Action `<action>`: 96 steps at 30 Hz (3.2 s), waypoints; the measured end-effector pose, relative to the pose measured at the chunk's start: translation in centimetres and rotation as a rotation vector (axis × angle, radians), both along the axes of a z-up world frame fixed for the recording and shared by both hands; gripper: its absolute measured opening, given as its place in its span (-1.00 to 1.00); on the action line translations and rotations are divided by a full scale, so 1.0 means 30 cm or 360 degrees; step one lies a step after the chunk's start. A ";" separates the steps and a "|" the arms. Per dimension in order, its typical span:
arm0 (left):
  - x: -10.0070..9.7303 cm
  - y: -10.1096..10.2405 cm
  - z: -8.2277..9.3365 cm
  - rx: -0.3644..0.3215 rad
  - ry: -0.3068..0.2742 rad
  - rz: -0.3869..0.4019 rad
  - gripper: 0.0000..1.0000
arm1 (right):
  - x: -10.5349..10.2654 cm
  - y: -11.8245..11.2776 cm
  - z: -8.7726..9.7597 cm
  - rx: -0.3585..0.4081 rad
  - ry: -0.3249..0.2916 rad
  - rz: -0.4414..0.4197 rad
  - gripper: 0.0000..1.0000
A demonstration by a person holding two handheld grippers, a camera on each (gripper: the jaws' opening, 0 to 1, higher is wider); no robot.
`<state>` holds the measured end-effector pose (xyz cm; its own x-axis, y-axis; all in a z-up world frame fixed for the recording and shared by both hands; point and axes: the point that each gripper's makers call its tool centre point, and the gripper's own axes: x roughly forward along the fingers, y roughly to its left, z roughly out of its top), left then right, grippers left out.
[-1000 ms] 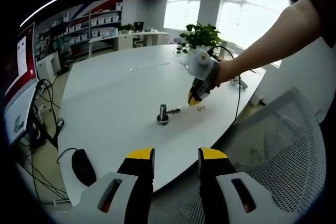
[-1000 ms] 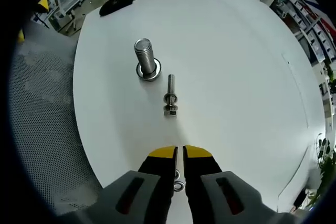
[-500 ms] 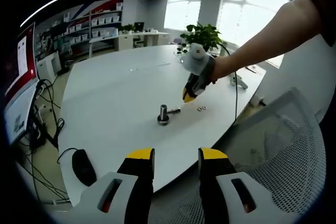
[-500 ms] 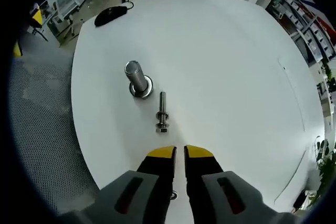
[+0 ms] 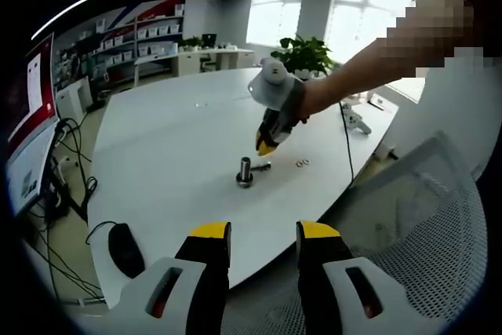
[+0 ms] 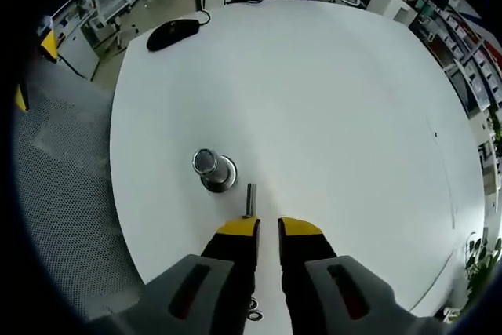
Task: Place the washer onto the threaded stud by aligning its center hole with the stud, sliding it down to the base, and recovering from edge contact or off-axis alignment until the washer reaches the visible bottom stop.
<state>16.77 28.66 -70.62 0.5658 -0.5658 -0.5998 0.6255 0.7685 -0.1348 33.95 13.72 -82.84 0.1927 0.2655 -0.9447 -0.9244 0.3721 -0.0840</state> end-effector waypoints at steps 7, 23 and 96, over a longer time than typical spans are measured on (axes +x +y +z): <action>0.001 0.003 -0.001 0.0002 0.0002 0.0010 -0.37 | 0.005 0.050 -0.020 0.0019 0.0028 0.0021 -0.75; 0.002 0.007 -0.006 0.0011 0.0017 0.0021 -0.37 | -0.009 0.080 -0.082 -0.0015 0.0119 0.0036 -0.75; -0.008 -0.001 -0.017 0.0032 0.0038 -0.0014 -0.38 | -0.049 -0.065 -0.011 0.0171 -0.0058 -0.0047 -0.82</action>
<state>16.54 28.63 -71.14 0.5463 -0.5586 -0.6242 0.6291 0.7656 -0.1345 32.47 11.78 -83.16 0.2358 0.3583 -0.9033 -0.9098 0.4080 -0.0757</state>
